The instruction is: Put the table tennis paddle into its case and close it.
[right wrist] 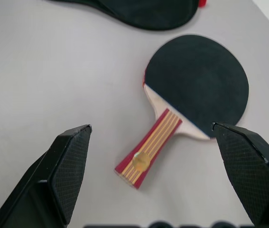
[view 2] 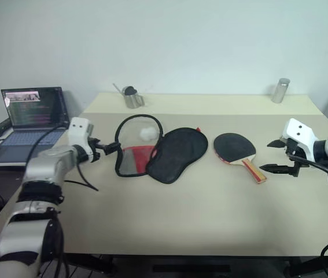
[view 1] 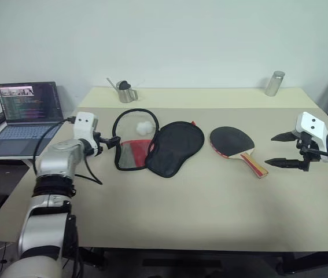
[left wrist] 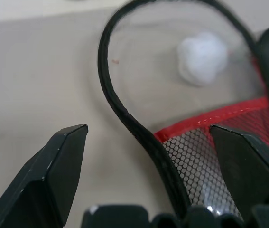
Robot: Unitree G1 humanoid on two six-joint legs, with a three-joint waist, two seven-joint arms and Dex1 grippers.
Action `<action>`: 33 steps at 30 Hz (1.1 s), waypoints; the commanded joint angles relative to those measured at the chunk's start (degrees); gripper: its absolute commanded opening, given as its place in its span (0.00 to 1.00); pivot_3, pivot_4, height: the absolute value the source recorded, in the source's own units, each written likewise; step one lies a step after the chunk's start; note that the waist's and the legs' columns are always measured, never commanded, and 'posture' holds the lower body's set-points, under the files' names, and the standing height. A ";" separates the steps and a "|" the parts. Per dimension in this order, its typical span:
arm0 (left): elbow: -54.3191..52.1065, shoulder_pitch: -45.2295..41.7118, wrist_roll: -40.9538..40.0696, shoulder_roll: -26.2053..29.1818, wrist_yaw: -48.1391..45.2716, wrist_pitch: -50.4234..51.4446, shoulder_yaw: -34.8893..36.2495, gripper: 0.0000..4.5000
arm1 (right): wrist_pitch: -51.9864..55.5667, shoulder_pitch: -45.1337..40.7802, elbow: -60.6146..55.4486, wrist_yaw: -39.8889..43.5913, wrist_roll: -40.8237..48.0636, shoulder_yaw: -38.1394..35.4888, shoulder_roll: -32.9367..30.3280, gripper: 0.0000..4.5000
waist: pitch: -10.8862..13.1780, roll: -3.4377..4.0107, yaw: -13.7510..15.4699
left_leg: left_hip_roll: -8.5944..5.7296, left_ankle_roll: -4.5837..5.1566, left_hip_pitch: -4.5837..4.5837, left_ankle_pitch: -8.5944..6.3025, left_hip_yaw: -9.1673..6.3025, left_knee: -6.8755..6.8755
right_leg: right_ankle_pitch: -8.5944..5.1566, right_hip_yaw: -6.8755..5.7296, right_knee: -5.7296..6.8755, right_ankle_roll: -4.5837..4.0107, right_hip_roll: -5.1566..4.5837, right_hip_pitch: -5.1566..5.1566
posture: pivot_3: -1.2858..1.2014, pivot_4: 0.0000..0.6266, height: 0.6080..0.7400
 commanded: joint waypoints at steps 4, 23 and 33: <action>4.69 -1.80 0.11 -4.31 7.52 0.14 2.41 1.00 | 1.24 1.26 -3.14 -0.39 1.34 -3.52 -2.61 1.00 | 0.01 -0.02 0.12 | -0.01 0.00 -0.01 0.00 0.01 0.01 | 0.00 0.00 0.01 0.01 -0.01 0.00 | 0.52 0.24 1.00; -7.22 2.44 -3.21 -11.81 11.84 7.21 6.66 0.15 | 1.20 0.17 -3.69 -1.36 0.96 -2.55 -2.35 1.00 | -0.01 -0.06 0.38 | -0.02 -0.02 0.00 0.00 -0.02 0.07 | 0.02 0.03 -0.01 0.04 -0.04 0.05 | 0.52 0.24 1.00; -25.47 9.55 -3.62 -17.58 25.75 4.09 11.39 0.00 | 1.00 0.84 -4.10 -1.13 1.11 -3.24 -3.21 1.00 | -0.02 -0.07 0.45 | -0.01 -0.03 0.01 0.00 -0.01 0.08 | 0.03 0.12 -0.01 0.04 -0.04 0.06 | 0.52 0.24 1.00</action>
